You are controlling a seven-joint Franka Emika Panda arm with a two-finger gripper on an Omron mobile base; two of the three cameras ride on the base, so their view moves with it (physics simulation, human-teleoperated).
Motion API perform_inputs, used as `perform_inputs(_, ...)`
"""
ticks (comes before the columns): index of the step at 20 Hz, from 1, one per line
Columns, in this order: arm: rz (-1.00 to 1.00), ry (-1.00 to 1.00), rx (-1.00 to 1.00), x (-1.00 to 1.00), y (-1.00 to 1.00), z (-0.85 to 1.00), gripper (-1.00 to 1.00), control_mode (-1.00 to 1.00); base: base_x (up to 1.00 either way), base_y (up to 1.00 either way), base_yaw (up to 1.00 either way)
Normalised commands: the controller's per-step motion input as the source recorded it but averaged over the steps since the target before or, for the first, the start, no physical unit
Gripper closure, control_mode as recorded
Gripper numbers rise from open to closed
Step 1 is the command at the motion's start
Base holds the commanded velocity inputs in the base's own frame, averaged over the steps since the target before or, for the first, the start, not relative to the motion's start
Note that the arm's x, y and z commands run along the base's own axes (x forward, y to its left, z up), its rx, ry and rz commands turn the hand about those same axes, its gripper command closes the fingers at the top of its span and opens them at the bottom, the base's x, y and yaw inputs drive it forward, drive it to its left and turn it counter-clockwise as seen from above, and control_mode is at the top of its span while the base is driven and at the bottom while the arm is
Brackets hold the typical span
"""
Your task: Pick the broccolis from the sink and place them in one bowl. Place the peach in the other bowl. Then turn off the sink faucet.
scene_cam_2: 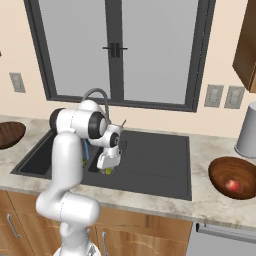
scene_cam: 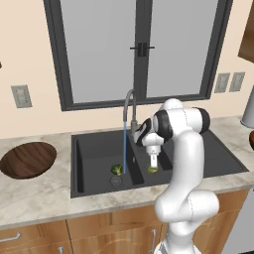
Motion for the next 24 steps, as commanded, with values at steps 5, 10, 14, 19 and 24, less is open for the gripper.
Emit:
perform_inputs(5, 0.0, 0.0, 0.0, -0.03, 0.0, -0.01, 1.0, -1.0, 0.0, 0.0, 0.0)
perform_inputs(10, 0.0, 0.0, 0.0, 0.0, 0.0, 0.07, 1.0, -1.0, 0.0, 0.0, 0.0)
perform_inputs(14, 0.0, -0.04, 0.0, 0.0, 0.0, 0.36, 1.0, -1.0, 0.0, 0.0, 0.0)
perform_inputs(19, 0.0, -0.1, 0.0, -0.07, -0.07, 0.36, 1.0, -1.0, 0.0, 0.0, 0.0)
perform_inputs(24, 0.0, -0.11, 0.0, -0.12, -0.12, 0.39, 1.0, -1.0, 0.0, 0.0, 0.0)
